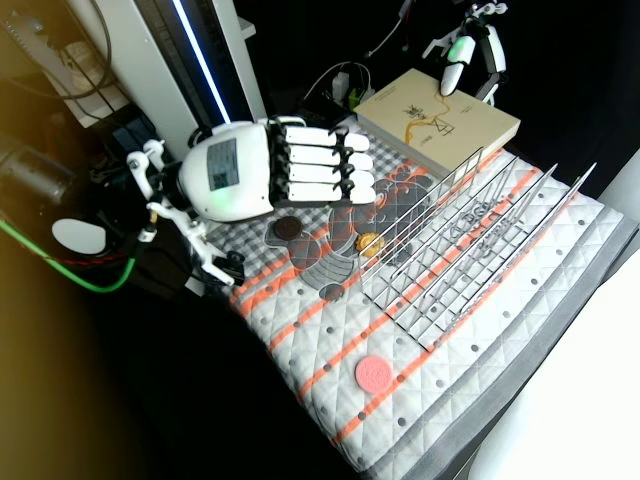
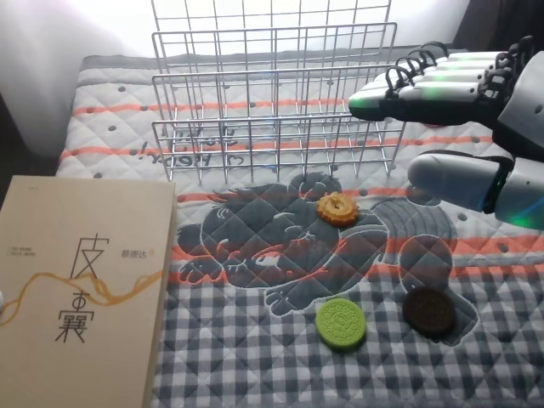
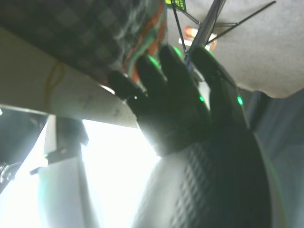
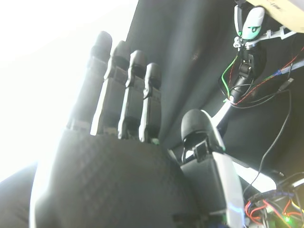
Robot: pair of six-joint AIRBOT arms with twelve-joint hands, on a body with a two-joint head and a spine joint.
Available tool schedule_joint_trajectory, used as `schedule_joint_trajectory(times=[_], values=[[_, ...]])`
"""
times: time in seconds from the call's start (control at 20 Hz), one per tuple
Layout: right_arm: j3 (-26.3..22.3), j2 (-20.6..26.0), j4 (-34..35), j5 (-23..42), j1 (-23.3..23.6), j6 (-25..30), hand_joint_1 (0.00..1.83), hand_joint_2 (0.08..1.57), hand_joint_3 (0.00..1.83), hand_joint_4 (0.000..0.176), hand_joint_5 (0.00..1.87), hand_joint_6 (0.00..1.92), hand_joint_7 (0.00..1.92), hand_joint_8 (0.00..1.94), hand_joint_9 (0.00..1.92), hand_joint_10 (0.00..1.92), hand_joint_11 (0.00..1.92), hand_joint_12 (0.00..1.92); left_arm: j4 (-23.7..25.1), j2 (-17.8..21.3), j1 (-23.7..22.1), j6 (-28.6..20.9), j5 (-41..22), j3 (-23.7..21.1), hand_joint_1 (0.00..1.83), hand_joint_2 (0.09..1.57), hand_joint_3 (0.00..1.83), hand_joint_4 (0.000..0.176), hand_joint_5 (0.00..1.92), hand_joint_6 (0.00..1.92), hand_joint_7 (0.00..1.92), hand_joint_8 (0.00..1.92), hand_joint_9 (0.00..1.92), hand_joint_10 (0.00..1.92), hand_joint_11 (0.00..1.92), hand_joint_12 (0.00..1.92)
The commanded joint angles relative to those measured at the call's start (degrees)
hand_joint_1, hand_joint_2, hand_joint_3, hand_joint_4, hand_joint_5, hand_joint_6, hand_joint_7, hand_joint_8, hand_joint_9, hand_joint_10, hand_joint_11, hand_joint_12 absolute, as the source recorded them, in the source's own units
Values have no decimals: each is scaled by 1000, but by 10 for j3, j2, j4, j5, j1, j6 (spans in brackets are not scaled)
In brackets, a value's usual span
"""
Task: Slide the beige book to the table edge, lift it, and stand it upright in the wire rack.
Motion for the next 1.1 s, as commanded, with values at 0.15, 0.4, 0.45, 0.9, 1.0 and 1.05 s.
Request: schedule_joint_trajectory(times=[0.15,0.4,0.45,0.9,1.0,1.05], values=[[-3,2,21,69,3,2,0,1434,0,0,523,9,577,8,562,10,556,14,-81,-8,15,11,-132,-9,1399,1044,0,0,1024,778,1190,587,1100,995,998,1185],[-5,4,25,69,2,2,0,1431,0,0,510,1,570,1,571,8,600,27,-140,-12,25,12,-231,-24,1394,1081,2,0,924,1001,1061,846,1034,1049,1024,1120],[-5,4,25,69,1,2,0,1425,0,0,517,3,577,3,579,10,612,29,-145,-11,25,12,-243,-25,1390,1091,2,0,901,1053,1036,888,1016,1062,1011,1113],[-3,4,34,69,-1,2,0,1431,1,0,528,4,591,4,594,5,616,17,-173,-10,-6,-1,-363,-29,1510,1058,0,0,959,870,1098,834,1103,791,854,1441],[-2,4,37,69,-1,1,0,1411,0,9,505,0,558,0,565,0,595,6,-171,-15,-28,4,-379,-26,1420,1060,2,0,962,895,1122,812,1058,964,942,1254],[-2,4,37,69,-1,1,0,1410,0,15,501,0,550,0,562,1,597,6,-167,-19,-49,7,-384,-21,1404,1059,0,0,987,859,1133,806,1048,999,964,1189]])
